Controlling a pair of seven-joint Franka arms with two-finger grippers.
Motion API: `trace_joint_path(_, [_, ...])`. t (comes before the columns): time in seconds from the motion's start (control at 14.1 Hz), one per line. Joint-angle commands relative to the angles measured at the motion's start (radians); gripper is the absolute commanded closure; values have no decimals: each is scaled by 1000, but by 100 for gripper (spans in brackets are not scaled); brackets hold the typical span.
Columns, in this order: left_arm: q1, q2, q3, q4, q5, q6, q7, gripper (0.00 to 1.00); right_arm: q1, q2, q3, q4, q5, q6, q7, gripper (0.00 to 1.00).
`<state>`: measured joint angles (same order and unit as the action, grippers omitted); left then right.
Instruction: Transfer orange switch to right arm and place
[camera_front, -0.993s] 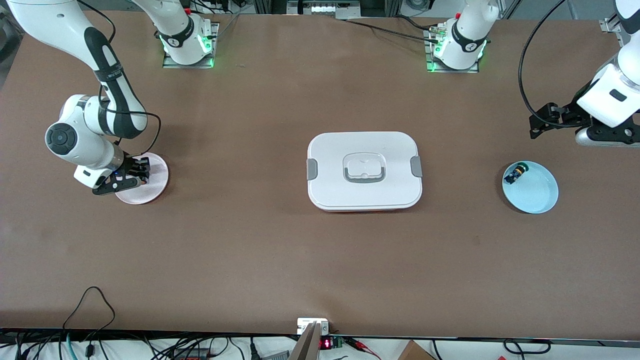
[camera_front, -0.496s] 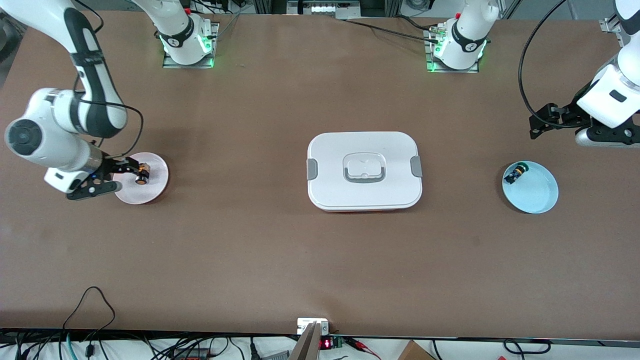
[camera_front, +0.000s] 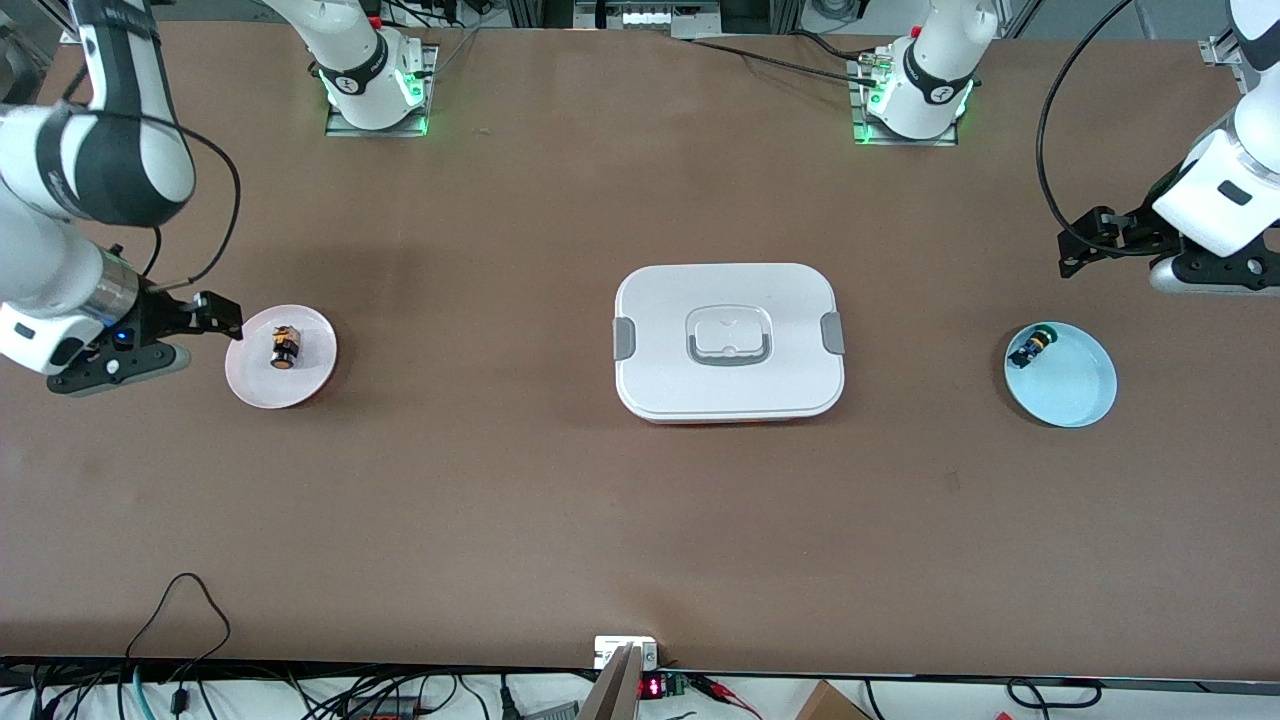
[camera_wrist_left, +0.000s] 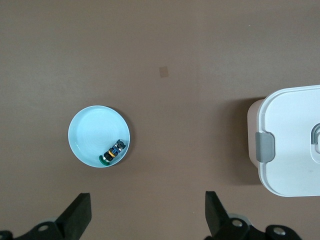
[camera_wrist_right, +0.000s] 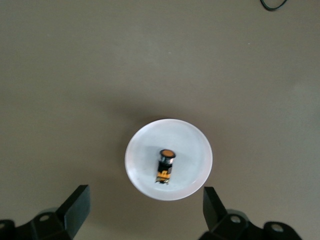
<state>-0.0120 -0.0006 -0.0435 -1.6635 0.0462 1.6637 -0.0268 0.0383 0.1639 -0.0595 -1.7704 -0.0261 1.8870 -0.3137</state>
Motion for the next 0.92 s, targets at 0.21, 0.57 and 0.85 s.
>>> trace_joint_path(0.21, [-2,18,1,34,-2,-25,-4,0,3,-43,21,218,29,-339,88,0])
trace_joint_path(0.57, [-2,18,1,34,-2,-30,-5,0,18,-64,27,258,43,-399,158,0])
trace_joint_path(0.85, [-3,16,1,36,-3,-58,-13,0,29,-69,27,259,41,-398,182,0])
